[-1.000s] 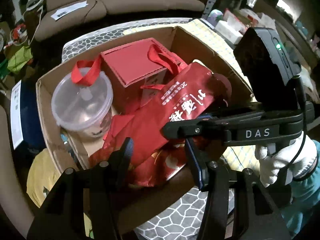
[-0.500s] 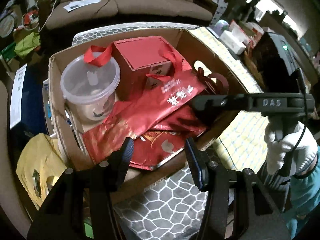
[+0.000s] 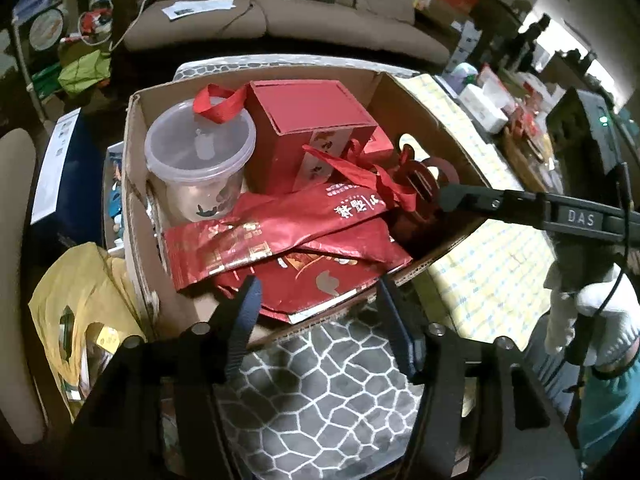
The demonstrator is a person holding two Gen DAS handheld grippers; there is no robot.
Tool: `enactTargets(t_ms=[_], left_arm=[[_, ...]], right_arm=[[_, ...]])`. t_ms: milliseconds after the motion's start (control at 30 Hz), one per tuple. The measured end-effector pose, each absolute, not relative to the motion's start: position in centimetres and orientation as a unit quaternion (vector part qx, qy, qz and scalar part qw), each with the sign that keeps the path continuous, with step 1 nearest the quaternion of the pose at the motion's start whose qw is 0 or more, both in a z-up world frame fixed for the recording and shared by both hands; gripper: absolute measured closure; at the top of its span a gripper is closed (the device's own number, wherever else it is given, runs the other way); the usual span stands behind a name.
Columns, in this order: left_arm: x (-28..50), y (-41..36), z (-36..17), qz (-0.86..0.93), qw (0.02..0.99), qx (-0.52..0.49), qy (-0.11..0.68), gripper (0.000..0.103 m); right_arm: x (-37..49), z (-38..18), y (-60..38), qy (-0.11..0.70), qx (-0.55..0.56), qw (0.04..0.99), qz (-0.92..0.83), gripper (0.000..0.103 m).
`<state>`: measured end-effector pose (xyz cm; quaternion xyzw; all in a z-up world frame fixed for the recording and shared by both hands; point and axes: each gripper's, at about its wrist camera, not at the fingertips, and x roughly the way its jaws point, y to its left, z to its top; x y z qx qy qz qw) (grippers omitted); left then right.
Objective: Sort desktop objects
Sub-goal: 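Lower the red tea packet into the box and open the left tool, then withdraw both tools back from the cardboard box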
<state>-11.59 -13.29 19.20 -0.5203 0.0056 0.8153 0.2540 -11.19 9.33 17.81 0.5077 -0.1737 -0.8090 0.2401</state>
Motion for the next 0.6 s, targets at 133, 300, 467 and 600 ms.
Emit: enactTargets(t_ms=[133, 300, 467, 600], left_arm=[[-10.8, -13.4, 19.0, 0.816, 0.248, -0.521, -0.002, 0.032], [-9.8, -13.3, 19.2, 0.822, 0.242, -0.515, -0.012, 0.020], [-9.1, -12.9, 19.4, 0.827, 0.241, -0.508, -0.022, 0.012], [-8.5, -13.0, 19.7, 0.833, 0.234, -0.500, -0.039, 0.011]], right_arm=[[-10.4, 18.2, 9.5, -0.144, 0.500, 0.226, -0.823, 0.025], [-9.6, 18.5, 9.9, -0.114, 0.491, 0.212, -0.837, 0.020], [-8.7, 18.8, 9.8, -0.085, 0.485, 0.203, -0.846, 0.017], [-8.2, 18.9, 9.8, -0.080, 0.484, 0.207, -0.847, 0.014]])
